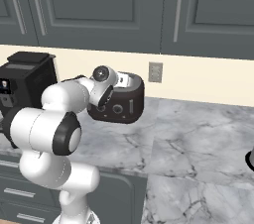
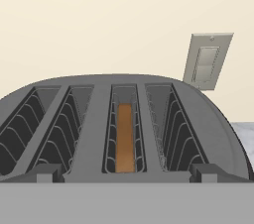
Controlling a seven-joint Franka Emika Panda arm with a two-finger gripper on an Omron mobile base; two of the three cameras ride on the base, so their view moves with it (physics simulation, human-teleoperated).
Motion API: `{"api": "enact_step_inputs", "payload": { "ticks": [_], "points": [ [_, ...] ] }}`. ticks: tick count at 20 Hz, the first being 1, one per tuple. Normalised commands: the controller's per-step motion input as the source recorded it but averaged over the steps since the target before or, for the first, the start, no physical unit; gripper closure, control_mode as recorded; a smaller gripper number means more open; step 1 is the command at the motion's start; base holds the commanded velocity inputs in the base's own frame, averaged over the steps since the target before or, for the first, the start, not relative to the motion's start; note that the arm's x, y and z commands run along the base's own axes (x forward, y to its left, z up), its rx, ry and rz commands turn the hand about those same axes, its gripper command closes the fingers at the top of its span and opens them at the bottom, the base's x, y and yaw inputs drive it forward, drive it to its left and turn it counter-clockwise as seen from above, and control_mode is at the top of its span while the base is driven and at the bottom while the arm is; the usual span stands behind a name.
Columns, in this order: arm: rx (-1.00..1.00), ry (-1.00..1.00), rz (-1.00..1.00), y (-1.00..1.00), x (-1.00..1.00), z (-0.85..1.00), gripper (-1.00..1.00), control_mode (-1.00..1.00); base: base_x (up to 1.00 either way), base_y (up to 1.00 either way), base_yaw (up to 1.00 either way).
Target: Start the toaster. Once the lever pops up, take the bread to the plate on the dining counter.
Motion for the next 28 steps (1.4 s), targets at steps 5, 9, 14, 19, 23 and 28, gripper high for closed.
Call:
{"api": "enact_step_inputs", "payload": {
  "ticks": [5,9,14,19,23,28],
  "points": [
    [0.0,0.0,0.0,0.0,0.0,0.0,-1.0,-1.0,0.0,0.0,0.0],
    [0.0,0.0,0.0,0.0,0.0,0.0,-1.0,-1.0,0.0,0.0,0.0],
    [0.0,0.0,0.0,0.0,0.0,0.0,-1.0,-1.0,0.0,0.0,0.0],
    [0.0,0.0,0.0,0.0,0.0,0.0,-1.0,-1.0,0.0,0.0,0.0],
    [0.0,0.0,0.0,0.0,0.0,0.0,-1.0,-1.0,0.0,0.0,0.0],
    [0.0,0.0,0.0,0.0,0.0,0.0,-1.0,-1.0,0.0,0.0,0.0]
  ]
}}
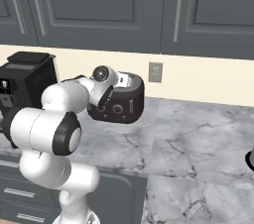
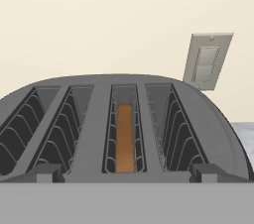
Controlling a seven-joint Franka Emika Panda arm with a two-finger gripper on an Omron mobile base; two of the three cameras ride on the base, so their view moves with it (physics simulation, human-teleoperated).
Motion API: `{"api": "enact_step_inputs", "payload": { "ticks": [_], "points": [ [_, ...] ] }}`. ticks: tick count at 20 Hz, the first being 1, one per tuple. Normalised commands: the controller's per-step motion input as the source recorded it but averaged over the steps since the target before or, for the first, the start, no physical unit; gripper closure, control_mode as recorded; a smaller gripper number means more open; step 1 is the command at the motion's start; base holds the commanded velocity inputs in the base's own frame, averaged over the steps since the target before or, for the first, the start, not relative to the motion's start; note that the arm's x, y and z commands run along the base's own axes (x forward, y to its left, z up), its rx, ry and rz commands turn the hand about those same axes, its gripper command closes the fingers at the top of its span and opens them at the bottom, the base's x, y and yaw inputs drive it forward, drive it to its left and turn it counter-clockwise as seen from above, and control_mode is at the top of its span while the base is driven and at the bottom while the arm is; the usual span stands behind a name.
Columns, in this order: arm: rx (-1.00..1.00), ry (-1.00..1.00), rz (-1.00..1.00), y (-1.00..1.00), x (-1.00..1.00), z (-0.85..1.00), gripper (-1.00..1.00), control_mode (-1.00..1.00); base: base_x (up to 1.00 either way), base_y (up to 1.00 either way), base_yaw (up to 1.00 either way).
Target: Start the toaster. Once the lever pops up, take the bread to the plate on the dining counter.
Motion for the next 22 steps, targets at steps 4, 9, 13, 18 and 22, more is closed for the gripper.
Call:
{"api": "enact_step_inputs", "payload": {
  "ticks": [4,9,13,18,22],
  "points": [
    [0.0,0.0,0.0,0.0,0.0,0.0,-1.0,-1.0,0.0,0.0,0.0],
    [0.0,0.0,0.0,0.0,0.0,0.0,-1.0,-1.0,0.0,0.0,0.0],
    [0.0,0.0,0.0,0.0,0.0,0.0,-1.0,-1.0,0.0,0.0,0.0],
    [0.0,0.0,0.0,0.0,0.0,0.0,-1.0,-1.0,0.0,0.0,0.0],
    [0.0,0.0,0.0,0.0,0.0,0.0,-1.0,-1.0,0.0,0.0,0.0]
  ]
}}
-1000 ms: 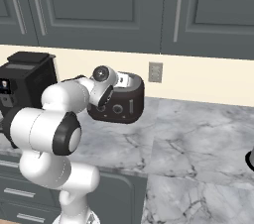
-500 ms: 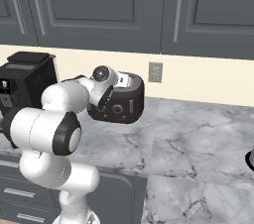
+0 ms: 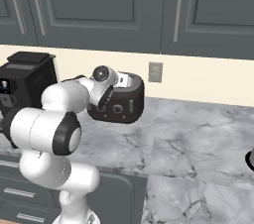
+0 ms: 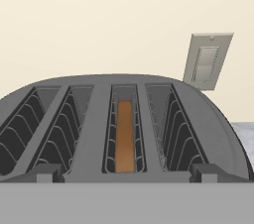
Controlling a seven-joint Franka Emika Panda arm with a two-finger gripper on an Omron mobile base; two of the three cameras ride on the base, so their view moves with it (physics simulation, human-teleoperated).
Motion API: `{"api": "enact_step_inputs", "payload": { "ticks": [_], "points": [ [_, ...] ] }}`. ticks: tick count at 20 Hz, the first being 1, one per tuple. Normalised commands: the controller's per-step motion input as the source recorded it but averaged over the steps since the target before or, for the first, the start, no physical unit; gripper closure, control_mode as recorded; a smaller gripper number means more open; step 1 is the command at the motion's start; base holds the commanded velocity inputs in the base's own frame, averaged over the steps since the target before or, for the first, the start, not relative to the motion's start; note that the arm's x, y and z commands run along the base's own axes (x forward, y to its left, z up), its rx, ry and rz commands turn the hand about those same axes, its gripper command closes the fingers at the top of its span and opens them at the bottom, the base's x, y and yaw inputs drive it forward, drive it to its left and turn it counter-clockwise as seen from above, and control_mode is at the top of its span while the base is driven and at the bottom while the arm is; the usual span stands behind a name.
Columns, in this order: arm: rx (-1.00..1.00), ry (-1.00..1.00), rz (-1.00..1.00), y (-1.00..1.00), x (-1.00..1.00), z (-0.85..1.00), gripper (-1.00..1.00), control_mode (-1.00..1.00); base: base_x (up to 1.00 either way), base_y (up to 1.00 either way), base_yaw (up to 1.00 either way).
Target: Start the toaster. Once the lever pops up, take the bread to the plate on the dining counter.
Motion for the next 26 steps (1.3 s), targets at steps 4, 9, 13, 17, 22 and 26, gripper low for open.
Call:
{"api": "enact_step_inputs", "payload": {
  "ticks": [4,9,13,17,22,26],
  "points": [
    [0.0,0.0,0.0,0.0,0.0,0.0,-1.0,-1.0,0.0,0.0,0.0],
    [0.0,0.0,0.0,0.0,0.0,0.0,-1.0,-1.0,0.0,0.0,0.0],
    [0.0,0.0,0.0,0.0,0.0,0.0,-1.0,-1.0,0.0,0.0,0.0],
    [0.0,0.0,0.0,0.0,0.0,0.0,-1.0,-1.0,0.0,0.0,0.0],
    [0.0,0.0,0.0,0.0,0.0,0.0,-1.0,-1.0,0.0,0.0,0.0],
    [0.0,0.0,0.0,0.0,0.0,0.0,-1.0,-1.0,0.0,0.0,0.0]
  ]
}}
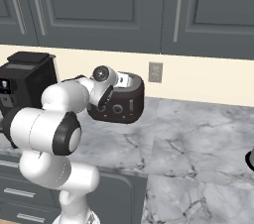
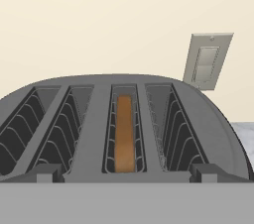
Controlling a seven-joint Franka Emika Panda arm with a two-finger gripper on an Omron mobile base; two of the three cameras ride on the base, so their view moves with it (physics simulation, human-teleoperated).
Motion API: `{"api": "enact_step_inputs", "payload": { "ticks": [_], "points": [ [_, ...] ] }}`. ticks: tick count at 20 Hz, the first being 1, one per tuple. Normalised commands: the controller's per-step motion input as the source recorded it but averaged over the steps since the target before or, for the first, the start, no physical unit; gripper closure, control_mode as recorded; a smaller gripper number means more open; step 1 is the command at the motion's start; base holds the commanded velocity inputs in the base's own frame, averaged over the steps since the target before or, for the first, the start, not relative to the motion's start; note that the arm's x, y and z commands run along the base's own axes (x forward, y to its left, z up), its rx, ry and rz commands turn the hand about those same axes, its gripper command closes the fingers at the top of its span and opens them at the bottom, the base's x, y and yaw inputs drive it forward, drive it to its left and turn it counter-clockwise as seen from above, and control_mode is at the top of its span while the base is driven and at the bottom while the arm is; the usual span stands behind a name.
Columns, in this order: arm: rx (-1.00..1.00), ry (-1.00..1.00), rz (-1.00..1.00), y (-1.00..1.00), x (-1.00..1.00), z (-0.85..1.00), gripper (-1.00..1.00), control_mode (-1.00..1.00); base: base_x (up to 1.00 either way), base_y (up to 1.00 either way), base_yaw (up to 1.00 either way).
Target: Start the toaster. Once the lever pops up, take the bread to the plate on the dining counter.
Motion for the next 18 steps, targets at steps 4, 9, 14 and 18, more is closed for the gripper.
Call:
{"api": "enact_step_inputs", "payload": {
  "ticks": [4,9,14,18],
  "points": [
    [0.0,0.0,0.0,0.0,0.0,0.0,-1.0,-1.0,0.0,0.0,0.0],
    [0.0,0.0,0.0,0.0,0.0,0.0,-1.0,-1.0,0.0,0.0,0.0],
    [0.0,0.0,0.0,0.0,0.0,0.0,-1.0,-1.0,0.0,0.0,0.0],
    [0.0,0.0,0.0,0.0,0.0,0.0,-1.0,-1.0,0.0,0.0,0.0]
  ]
}}
